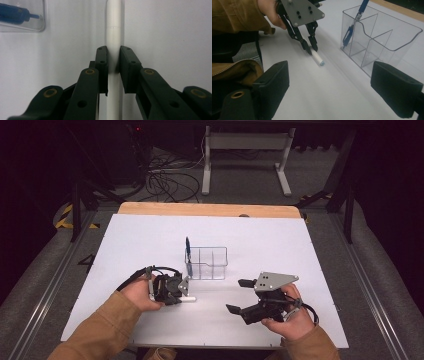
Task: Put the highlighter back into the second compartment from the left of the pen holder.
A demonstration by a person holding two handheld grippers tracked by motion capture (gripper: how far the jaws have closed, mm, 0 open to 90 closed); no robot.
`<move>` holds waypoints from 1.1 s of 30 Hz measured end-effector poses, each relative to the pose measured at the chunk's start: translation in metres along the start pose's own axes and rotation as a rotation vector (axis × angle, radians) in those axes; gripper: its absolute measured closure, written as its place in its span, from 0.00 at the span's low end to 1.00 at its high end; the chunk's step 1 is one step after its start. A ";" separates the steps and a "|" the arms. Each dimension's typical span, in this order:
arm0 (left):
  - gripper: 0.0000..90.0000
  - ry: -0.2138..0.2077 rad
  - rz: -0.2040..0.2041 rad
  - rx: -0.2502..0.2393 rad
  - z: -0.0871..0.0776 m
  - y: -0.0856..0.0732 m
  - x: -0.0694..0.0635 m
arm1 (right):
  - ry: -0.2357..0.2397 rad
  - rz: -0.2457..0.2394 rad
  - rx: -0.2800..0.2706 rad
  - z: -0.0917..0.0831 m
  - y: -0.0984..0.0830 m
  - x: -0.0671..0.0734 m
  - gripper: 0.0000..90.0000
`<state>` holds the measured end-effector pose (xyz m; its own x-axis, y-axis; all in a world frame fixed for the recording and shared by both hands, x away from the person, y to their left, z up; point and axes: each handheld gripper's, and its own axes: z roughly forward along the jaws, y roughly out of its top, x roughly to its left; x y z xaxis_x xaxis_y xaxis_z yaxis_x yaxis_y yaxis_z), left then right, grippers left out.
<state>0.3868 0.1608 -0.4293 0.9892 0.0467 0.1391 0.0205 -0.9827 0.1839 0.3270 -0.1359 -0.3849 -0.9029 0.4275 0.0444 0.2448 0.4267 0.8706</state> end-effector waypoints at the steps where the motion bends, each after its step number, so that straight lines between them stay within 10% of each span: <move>1: 0.87 0.000 -0.004 0.005 0.000 0.001 -0.001 | 0.000 0.000 0.001 0.000 0.000 0.000 0.18; 18: 0.87 -0.012 -0.011 0.001 -0.001 0.000 0.001 | -0.006 -0.003 0.004 0.000 -0.001 -0.001 0.18; 33: 0.87 0.015 -0.030 -0.127 -0.035 -0.003 -0.001 | -0.010 0.000 0.000 -0.002 -0.001 -0.002 0.18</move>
<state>0.3807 0.1695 -0.3960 0.9860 0.0792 0.1465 0.0302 -0.9502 0.3101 0.3275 -0.1385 -0.3844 -0.8994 0.4353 0.0391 0.2443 0.4266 0.8708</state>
